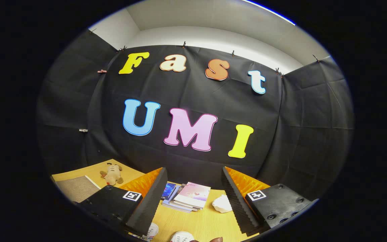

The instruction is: Open the storage box then place both shoes into the box .Put the left shoe in first, then the right shoe, with the right side of both shoes facing outward in a uniform manner.

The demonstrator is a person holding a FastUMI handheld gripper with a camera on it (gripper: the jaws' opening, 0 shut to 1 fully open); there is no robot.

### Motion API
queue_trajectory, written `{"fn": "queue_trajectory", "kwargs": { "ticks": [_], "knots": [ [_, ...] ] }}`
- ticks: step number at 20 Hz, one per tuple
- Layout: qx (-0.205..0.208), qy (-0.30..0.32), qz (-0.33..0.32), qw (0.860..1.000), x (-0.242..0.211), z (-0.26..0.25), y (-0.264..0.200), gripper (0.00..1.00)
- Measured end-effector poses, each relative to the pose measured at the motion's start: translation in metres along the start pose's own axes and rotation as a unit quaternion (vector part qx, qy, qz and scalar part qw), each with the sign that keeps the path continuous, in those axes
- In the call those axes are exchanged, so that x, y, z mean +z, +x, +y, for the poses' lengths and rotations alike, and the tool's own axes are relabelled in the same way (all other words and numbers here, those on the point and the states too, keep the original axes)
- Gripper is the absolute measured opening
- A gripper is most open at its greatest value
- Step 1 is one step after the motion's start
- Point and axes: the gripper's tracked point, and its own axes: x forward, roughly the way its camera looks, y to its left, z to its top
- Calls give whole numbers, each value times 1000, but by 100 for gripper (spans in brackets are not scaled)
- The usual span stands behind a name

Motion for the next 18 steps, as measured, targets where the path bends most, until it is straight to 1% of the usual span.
{"fn": "queue_trajectory", "kwargs": {
  "ticks": [7, 13, 14, 15, 18],
  "knots": [
    [-2, 14, 5, 1000, -7, -4, 0, 98],
    [10, 14, 18, 1000, -16, 6, 5, 98],
    [16, 13, 19, 1000, -17, 9, 6, 98],
    [32, 16, 19, 999, -17, 17, 6, 98],
    [92, 31, 33, 995, -23, 47, 6, 97]
  ]
}}
